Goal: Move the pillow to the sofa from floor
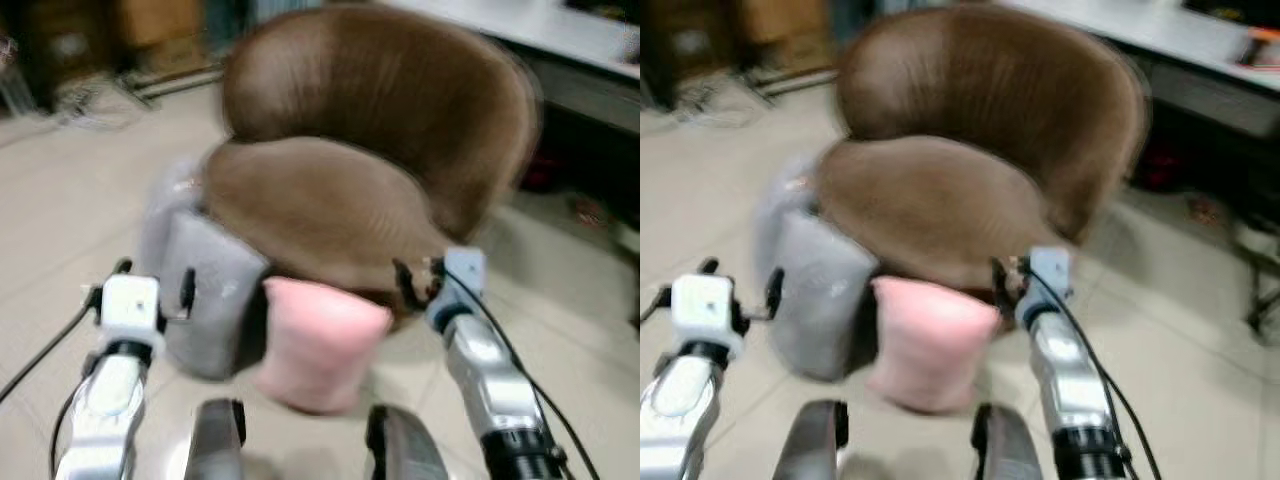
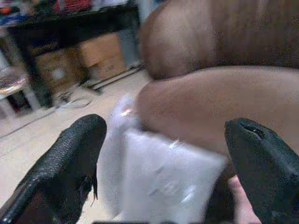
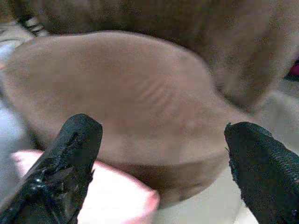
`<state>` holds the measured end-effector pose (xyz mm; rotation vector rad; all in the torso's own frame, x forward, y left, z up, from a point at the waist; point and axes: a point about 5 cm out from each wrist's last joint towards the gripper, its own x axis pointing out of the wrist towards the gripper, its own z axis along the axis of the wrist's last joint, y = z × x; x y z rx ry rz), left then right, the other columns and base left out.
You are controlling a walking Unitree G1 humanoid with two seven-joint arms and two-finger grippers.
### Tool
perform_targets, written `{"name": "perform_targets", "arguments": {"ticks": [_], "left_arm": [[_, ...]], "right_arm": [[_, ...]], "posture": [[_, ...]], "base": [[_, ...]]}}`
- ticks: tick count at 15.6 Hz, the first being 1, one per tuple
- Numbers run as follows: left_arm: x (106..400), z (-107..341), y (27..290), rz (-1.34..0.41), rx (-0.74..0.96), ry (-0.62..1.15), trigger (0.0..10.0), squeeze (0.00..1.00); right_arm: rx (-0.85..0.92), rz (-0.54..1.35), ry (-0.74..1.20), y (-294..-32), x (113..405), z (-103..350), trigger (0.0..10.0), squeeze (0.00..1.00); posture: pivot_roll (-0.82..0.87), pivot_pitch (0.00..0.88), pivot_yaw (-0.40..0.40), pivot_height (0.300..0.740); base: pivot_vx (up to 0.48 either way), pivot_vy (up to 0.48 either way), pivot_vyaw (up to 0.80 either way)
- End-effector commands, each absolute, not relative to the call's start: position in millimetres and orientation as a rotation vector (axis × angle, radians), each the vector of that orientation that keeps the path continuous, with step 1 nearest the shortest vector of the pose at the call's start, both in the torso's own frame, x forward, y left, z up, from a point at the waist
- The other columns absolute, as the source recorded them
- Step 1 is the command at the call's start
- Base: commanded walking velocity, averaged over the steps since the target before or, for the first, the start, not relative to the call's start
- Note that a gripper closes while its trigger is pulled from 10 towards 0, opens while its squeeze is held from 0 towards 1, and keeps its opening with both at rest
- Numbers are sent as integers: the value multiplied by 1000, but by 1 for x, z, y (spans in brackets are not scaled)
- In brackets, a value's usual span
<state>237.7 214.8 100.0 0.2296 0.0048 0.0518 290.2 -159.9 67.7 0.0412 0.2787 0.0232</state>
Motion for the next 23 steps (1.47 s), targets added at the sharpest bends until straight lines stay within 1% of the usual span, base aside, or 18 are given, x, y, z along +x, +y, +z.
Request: {"name": "perform_targets", "arguments": {"ticks": [1,13,15,18,20,21,23], "left_arm": [[236,98,209,27,224,8,10000,0],[236,97,212,21,228,8,10000,0],[235,98,212,21,230,8,10000,0],[234,95,211,12,262,23,10000,0],[234,96,210,4,267,25,10000,0],[234,93,208,-24,277,39,10000,0],[233,90,205,-64,286,56,10000,0]], "right_arm": [[46,-18,295,-171,288,64,10000,0],[-8,16,288,-167,290,64,10000,0],[-20,21,287,-166,289,64,10000,0],[4,81,326,-172,288,59,10000,0],[15,142,339,-170,288,57,10000,0],[-12,186,357,-167,289,55,10000,0],[-24,225,372,-165,291,53,10000,0]], "posture": [[54,0,-87,555],[61,0,-84,555],[63,0,-83,555],[64,0,-79,555],[64,0,-76,530],[64,0,-76,510],[71,8,-91,485]], "base": [[300,0,0],[300,0,0],[298,0,634],[0,0,0],[0,0,0],[0,0,0],[0,0,0]]}}
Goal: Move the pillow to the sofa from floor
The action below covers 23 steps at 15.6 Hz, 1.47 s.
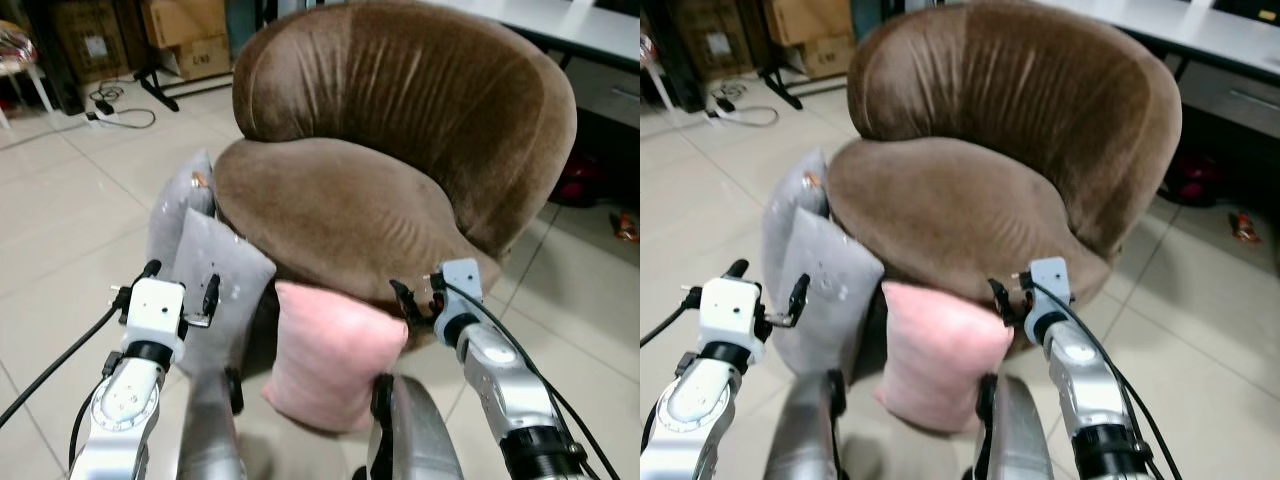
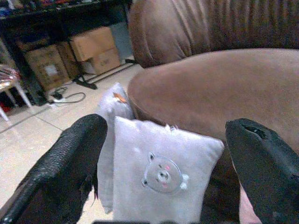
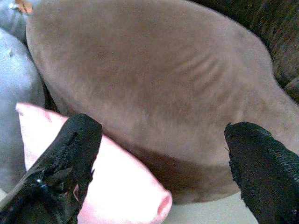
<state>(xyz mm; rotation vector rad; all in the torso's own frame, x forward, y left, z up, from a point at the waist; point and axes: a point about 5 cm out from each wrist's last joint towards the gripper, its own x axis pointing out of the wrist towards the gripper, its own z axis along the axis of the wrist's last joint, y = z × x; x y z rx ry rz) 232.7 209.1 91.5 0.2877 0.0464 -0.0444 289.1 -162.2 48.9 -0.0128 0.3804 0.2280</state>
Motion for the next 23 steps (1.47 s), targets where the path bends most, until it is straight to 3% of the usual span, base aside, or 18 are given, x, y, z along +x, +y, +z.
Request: {"name": "perform_targets", "arguments": {"ticks": [1,3,4,9,10,14,15,16,17,23], "left_arm": [[233,90,205,-78,290,57,10000,0],[233,91,206,-110,296,61,10000,0],[231,91,202,-200,282,80,10000,0],[226,99,198,-416,293,107,10000,0],[222,102,194,-477,293,112,10000,0],[208,111,181,-635,282,137,10000,0],[202,114,175,-699,264,148,10000,0],[201,115,173,-718,256,151,10000,0],[199,117,171,-756,245,154,10000,0],[202,119,174,-722,252,149,10000,0]], "right_arm": [[-23,253,381,-162,293,51,10000,0],[-31,312,387,-153,298,50,10000,0],[-7,363,364,-142,306,54,10000,1000],[-236,498,459,-104,324,41,10000,1000],[-260,523,482,-96,326,39,10000,0],[-414,330,502,-96,337,39,10000,0],[-406,352,496,-89,335,38,7020,0],[-406,361,492,-87,334,37,5804,0],[-393,384,485,-81,332,35,0,0],[-369,387,487,-82,328,31,0,0]], "posture": [[74,17,-95,470],[78,33,-100,445],[82,74,-115,445],[110,198,-117,445],[123,235,-122,445],[139,323,-117,445],[142,328,-121,445],[143,327,-122,445],[144,324,-123,445],[138,299,-121,445]], "base": [[0,0,0],[0,0,0],[0,0,0],[0,0,0],[0,0,0],[0,0,0],[0,0,0],[0,0,0],[0,0,0],[0,0,0]]}}
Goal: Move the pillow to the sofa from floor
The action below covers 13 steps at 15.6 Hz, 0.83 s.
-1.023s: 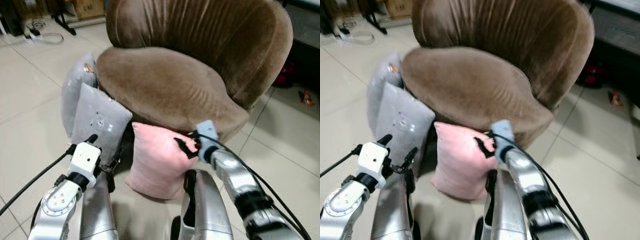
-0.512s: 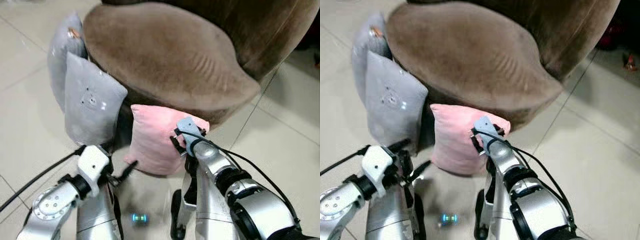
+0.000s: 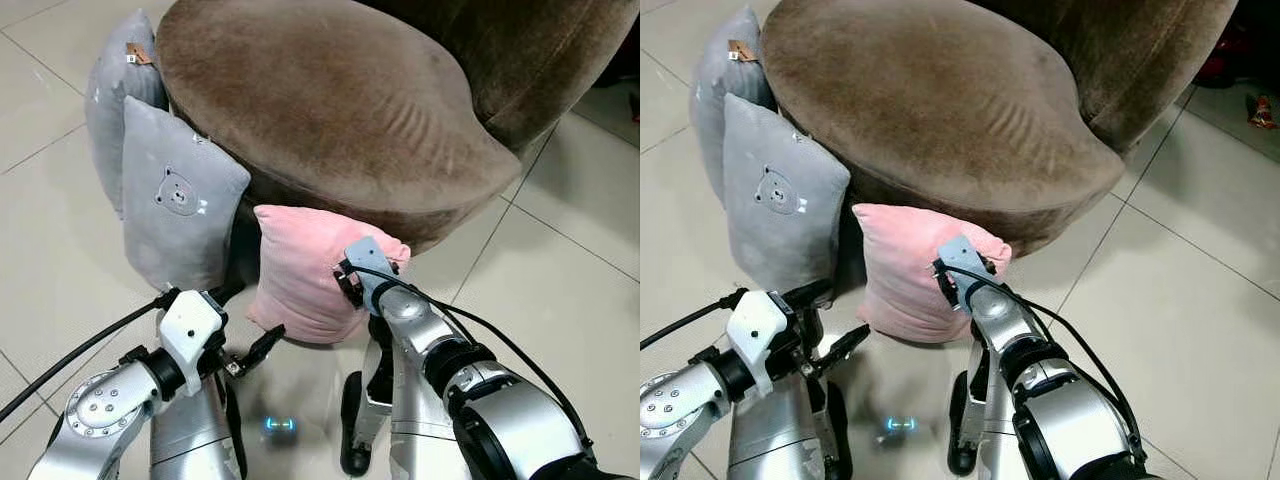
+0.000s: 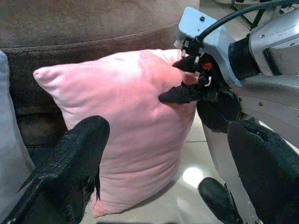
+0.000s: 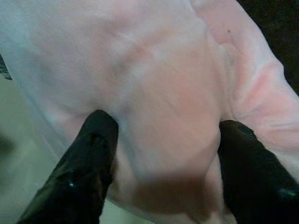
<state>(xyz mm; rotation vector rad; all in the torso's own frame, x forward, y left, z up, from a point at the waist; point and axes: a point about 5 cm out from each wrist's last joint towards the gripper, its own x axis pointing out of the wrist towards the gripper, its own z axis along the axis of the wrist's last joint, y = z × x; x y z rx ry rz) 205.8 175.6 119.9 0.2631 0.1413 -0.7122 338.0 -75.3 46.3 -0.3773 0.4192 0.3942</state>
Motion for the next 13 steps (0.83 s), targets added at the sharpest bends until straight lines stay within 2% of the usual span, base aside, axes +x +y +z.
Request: {"name": "perform_targets", "arguments": {"ticks": [1,13], "left_arm": [[203,118,174,-722,251,151,10000,0],[214,114,175,-694,239,161,10000,0]], "right_arm": [[-368,387,484,-83,328,31,0,0],[-365,395,483,-80,330,33,0,0]], "posture": [[135,290,-120,445],[150,244,-131,445]], "base": [[0,0,0],[0,0,0]]}}
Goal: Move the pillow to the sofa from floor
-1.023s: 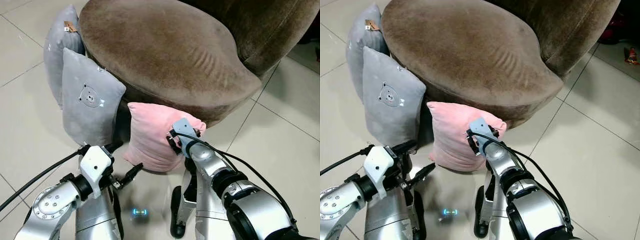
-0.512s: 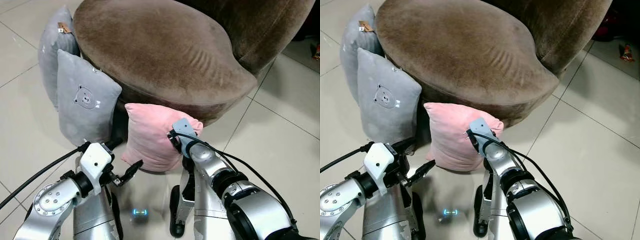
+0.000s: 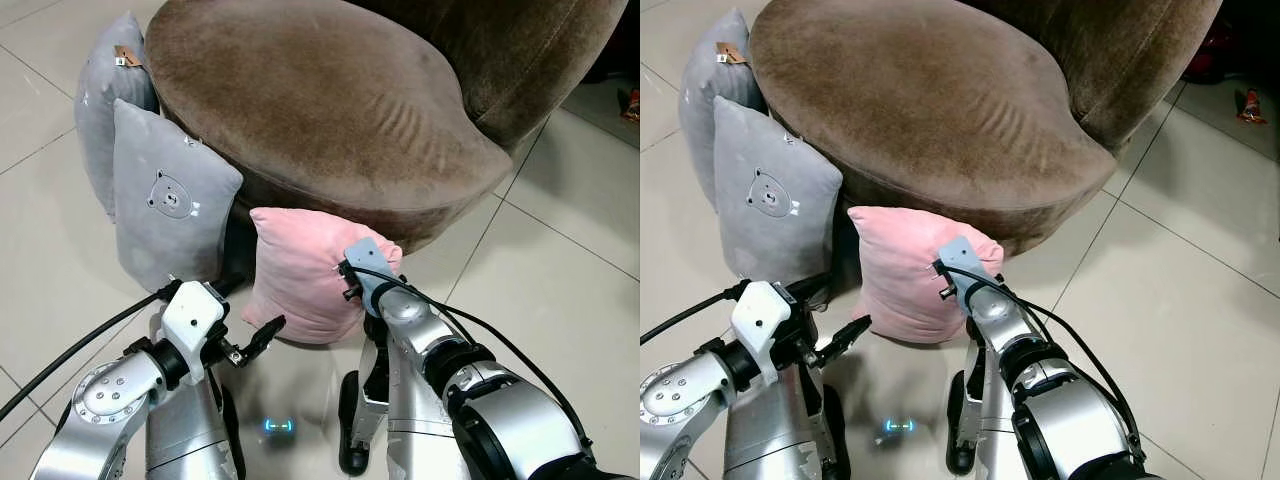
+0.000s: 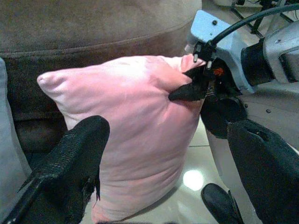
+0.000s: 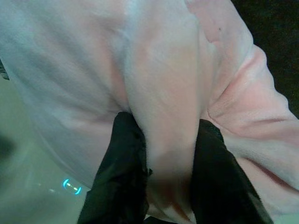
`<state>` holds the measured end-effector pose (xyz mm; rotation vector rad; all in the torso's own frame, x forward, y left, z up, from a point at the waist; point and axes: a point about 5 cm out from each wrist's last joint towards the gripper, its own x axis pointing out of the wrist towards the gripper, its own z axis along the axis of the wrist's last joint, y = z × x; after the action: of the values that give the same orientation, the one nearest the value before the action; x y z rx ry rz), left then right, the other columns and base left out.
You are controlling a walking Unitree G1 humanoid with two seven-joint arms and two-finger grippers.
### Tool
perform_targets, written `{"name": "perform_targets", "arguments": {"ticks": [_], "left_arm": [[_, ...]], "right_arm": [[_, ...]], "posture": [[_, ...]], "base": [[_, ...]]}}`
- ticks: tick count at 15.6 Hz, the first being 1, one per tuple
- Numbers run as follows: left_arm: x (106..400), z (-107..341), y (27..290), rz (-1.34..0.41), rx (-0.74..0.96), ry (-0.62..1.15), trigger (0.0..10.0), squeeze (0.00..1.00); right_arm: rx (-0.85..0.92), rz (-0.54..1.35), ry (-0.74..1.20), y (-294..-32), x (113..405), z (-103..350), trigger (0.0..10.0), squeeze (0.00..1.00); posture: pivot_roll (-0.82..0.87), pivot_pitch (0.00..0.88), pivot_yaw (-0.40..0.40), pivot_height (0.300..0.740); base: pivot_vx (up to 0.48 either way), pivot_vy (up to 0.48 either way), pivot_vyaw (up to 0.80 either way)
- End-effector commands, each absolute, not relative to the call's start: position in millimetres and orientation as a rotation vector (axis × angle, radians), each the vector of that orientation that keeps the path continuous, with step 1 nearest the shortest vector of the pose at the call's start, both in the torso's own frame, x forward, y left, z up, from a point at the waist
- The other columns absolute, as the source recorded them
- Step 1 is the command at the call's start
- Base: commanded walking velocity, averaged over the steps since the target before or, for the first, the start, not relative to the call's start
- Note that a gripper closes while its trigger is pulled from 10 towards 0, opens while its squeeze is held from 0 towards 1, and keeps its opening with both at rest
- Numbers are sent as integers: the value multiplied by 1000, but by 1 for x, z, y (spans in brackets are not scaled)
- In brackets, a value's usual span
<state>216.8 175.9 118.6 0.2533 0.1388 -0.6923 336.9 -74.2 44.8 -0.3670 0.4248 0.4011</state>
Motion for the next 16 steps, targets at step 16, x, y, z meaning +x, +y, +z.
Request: {"name": "perform_targets", "arguments": {"ticks": [16], "left_arm": [[237,124,181,-471,239,35,10000,0]], "right_arm": [[141,470,171,-105,326,70,0,0]], "posture": [[89,0,-54,445]], "base": [[0,0,0]]}}
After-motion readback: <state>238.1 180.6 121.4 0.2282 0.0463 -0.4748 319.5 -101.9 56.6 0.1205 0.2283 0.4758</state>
